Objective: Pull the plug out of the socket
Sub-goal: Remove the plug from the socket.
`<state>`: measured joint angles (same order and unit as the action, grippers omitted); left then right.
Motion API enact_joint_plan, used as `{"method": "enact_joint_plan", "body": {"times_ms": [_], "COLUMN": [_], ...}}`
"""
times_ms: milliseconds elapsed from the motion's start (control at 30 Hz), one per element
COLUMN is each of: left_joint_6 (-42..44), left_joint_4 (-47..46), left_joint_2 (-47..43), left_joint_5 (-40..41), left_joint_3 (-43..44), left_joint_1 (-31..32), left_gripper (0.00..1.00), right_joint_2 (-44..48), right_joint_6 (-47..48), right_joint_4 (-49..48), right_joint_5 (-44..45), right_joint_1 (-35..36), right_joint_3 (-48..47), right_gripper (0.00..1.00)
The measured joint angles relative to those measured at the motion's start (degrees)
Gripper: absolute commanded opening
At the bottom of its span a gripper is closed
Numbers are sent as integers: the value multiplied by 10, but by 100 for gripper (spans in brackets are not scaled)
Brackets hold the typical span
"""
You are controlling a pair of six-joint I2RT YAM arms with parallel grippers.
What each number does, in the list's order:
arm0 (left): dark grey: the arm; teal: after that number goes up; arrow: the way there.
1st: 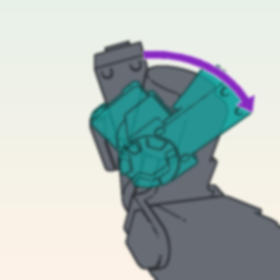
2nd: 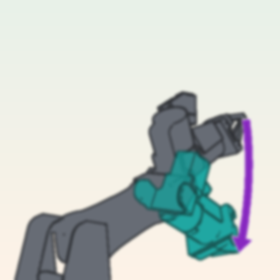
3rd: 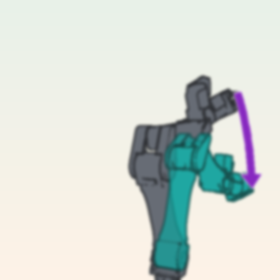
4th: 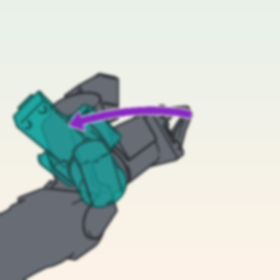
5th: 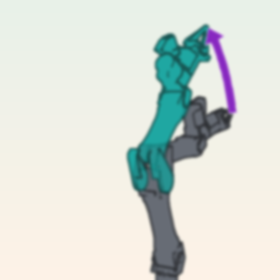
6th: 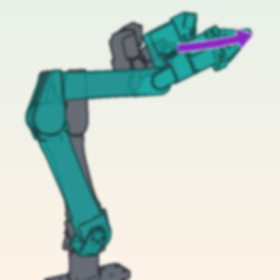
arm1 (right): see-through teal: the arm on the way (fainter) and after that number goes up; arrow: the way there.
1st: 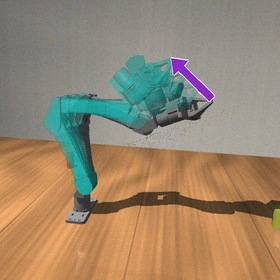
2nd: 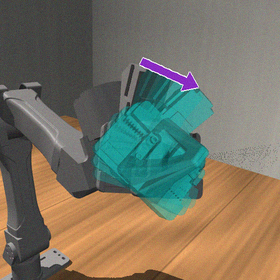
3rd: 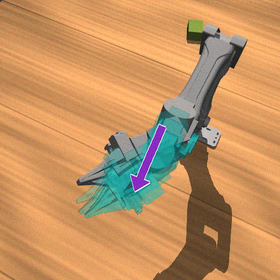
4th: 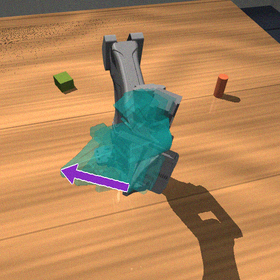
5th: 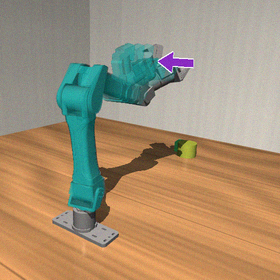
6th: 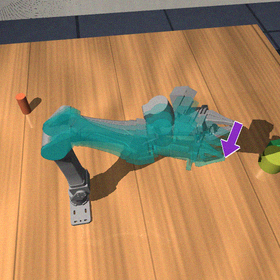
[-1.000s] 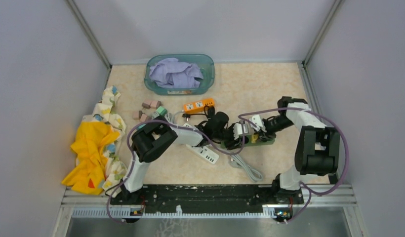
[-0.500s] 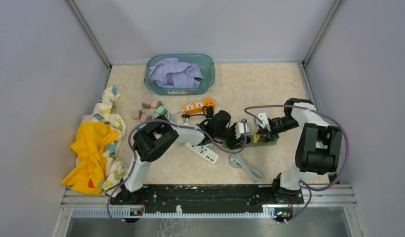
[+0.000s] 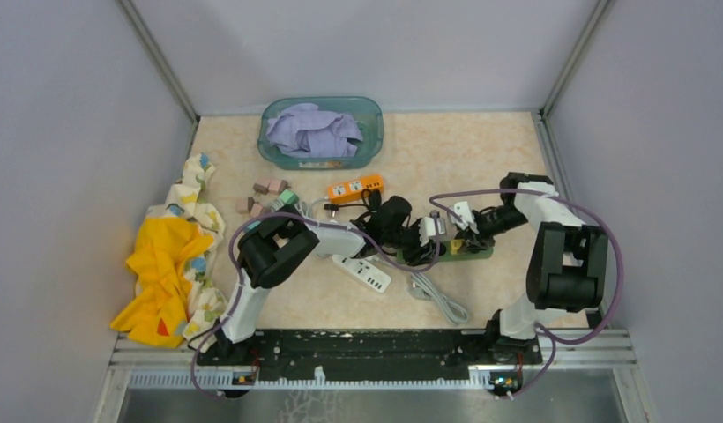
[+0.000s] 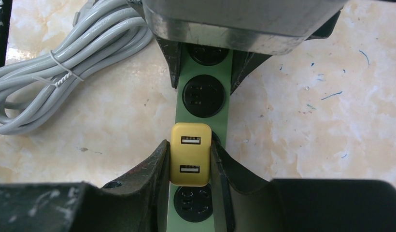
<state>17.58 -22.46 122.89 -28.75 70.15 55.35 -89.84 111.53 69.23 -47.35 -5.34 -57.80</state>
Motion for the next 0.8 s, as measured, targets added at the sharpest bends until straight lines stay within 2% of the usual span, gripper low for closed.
{"method": "enact_joint_plan", "body": {"times_ms": [800], "left_joint_6": [-2], "left_joint_4": [-13], "left_joint_2": [-18], "left_joint_5": [19], "left_joint_3": [-30], "left_joint_1": [0], "left_gripper": [0], "right_joint_2": [5], "right_joint_6": [-12], "right_joint_4": [-18], "right_joint_5": [14], "right_joint_1": [33], "right_joint_3": [0], "right_gripper": [0]}}
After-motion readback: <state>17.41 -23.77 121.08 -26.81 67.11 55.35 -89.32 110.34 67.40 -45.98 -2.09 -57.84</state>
